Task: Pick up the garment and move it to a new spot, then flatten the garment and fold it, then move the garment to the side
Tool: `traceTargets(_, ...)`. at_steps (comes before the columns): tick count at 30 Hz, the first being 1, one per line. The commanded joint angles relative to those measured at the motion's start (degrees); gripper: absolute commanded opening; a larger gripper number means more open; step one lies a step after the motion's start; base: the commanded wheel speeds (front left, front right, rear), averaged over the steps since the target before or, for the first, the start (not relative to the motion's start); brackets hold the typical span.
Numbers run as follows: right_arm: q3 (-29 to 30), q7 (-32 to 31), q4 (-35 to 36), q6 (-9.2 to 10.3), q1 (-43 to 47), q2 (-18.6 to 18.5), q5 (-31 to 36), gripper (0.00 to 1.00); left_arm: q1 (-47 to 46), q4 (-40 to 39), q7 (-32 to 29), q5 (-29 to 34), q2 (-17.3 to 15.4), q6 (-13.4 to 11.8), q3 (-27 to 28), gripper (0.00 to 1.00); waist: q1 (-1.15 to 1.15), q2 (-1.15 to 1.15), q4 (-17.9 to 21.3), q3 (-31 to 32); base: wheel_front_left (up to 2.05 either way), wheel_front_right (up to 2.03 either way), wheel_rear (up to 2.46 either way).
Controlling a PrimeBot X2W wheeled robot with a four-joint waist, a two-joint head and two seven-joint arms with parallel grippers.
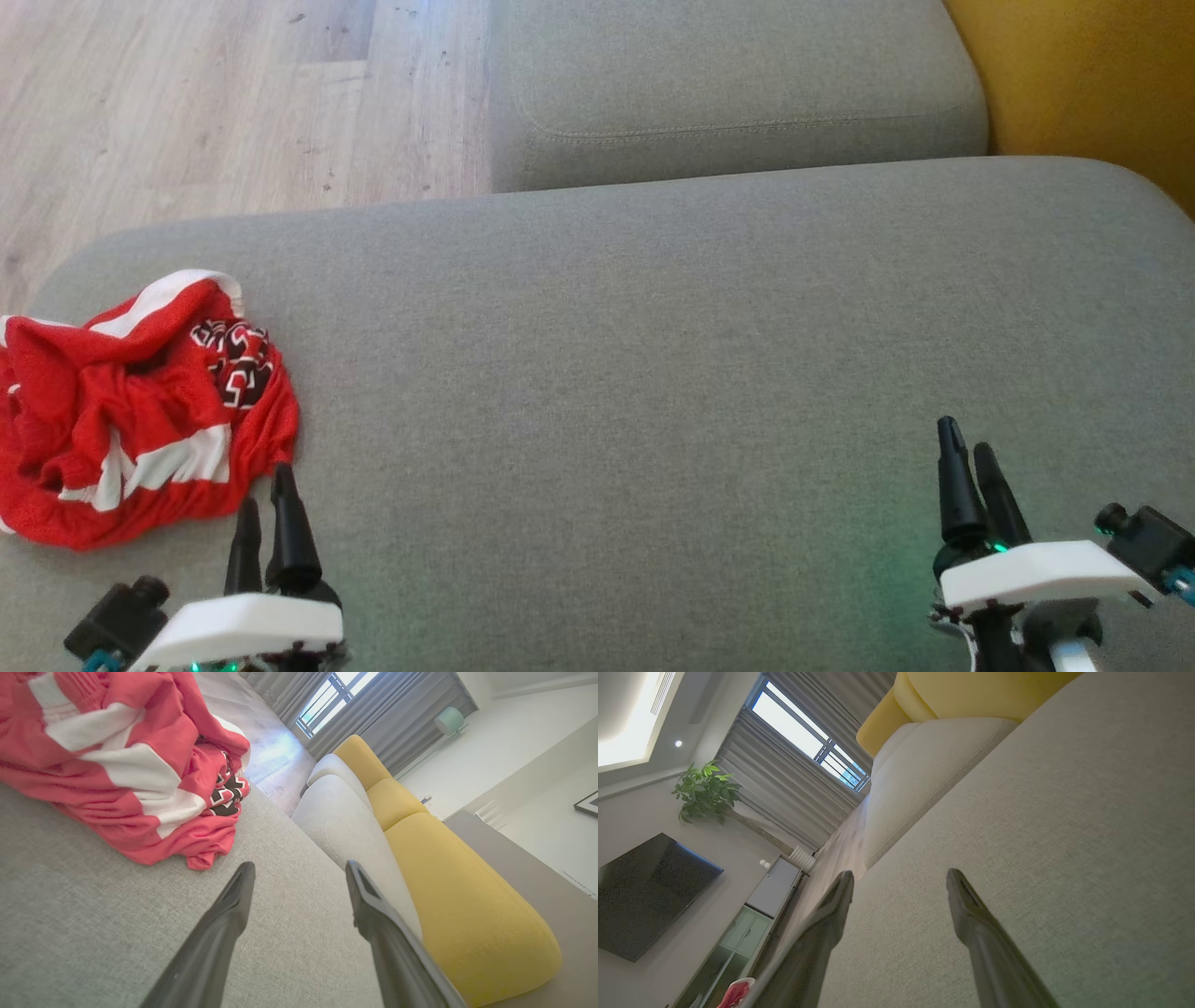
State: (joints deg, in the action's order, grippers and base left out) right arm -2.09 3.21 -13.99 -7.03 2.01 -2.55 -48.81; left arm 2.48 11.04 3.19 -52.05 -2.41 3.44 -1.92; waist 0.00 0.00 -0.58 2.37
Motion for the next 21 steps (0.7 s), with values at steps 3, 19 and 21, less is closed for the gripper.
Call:
traceTargets(3,-1.7,1.2,2.5,-0.23,-1.7,-1.0,3.7,1.00,-1.1,-2.4,1.3,3.6,-0.3,-0.5,0.1,1.00,0.00,0.00,-0.1,0.1,0.00,0.00,0.00)
traceTargets(19,-4.7,3.8,3.9,-0.29,-1.3,-1.5,14.7,1.00,-0.4,-3.9,3.8,14.3,-0.3,-0.8,-1.5,1.00,0.00,0.00,-0.5,0.3,0.00,0.00,0.00)
traceTargets(21,-5.0,4.1,4.1,-0.29,-1.2,-1.6,16.2,1.00,-0.4,-4.1,4.1,15.7,-0.4,-0.9,-1.7,1.00,0.00,0.00,-0.5,0.4,0.00,0.00,0.00)
